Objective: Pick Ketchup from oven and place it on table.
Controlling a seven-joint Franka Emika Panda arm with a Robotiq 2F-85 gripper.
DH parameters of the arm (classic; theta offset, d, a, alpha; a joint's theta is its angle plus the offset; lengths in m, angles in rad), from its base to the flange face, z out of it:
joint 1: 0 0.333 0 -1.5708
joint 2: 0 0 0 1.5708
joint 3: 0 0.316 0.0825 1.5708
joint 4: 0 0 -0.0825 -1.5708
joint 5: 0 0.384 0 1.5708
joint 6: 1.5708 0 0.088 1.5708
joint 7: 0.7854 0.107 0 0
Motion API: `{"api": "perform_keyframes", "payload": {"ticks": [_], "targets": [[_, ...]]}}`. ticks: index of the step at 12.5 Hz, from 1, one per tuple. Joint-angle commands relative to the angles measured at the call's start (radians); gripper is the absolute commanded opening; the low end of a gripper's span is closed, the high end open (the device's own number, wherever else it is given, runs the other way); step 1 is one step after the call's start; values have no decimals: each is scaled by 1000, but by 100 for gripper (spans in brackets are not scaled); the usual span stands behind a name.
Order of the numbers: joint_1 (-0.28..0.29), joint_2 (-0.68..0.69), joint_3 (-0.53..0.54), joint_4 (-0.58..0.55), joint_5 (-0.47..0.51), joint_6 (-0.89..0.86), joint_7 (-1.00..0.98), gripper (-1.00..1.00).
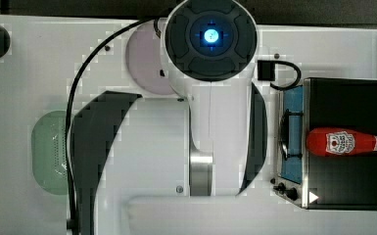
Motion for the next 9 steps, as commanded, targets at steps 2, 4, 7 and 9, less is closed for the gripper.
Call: {"api": "perform_keyframes", "payload": {"ticks": [2,4,7,9], "targets": [[-33,-356,-68,-221,25,-133,13,81],[-43,-352,-85,-221,24,-107,13,100],[-68,-331,-153,-221,23,-25,13,100],[-86,-307,-217,-220,23,18,13,100]]}}
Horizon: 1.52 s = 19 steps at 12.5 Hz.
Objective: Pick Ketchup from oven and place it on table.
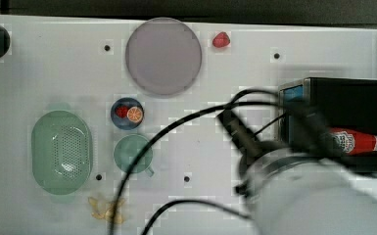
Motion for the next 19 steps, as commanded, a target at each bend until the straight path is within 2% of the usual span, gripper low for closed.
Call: {"api": "perform_keyframes", "payload": {"ticks": [1,6,12,14,17,19], "targets": [[-55,82,-118,-48,13,5,11,100],[-68,193,-278,-46,13,96,10,100],[-71,395,-412,-36,19,325,10,100],[-74,472,-439,-20,39,377,13,100],[-86,578,-464,8,139,377,65,100],[-94,633,-470,12,163,379,66,100]]}}
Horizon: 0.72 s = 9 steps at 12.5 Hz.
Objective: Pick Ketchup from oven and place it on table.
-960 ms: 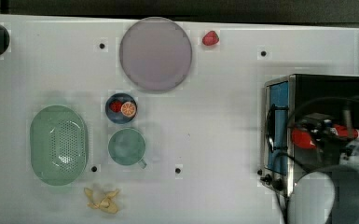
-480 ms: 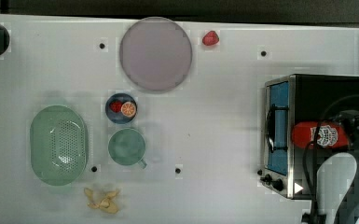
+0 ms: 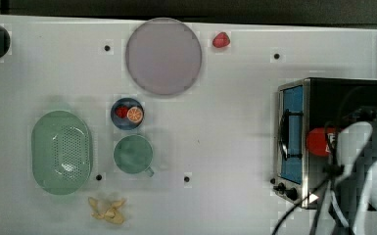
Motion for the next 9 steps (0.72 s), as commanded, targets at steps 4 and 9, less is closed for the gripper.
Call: {"api": "perform_keyframes", "payload": {"ticks": [4,9], "targets": [[0,49,-19,-5,18,3,56,100],[4,73,-16,-7,47,3,56,43]]}}
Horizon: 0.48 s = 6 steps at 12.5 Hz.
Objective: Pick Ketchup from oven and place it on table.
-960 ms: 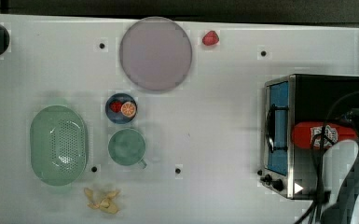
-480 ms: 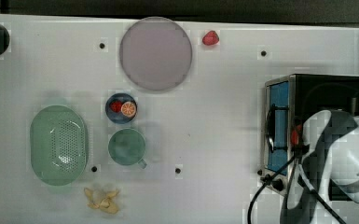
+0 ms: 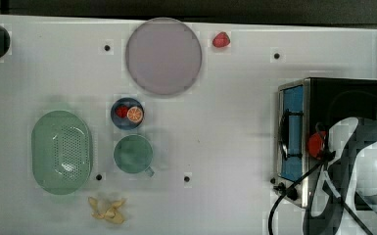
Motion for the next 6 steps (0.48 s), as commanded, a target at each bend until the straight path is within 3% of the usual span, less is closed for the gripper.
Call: {"api": "perform_keyframes", "payload": {"ticks": [1,6], "targets": [[12,-15,3,11,12,14,54,29],[43,-60,5,98,-37,-51,51,29]]}}
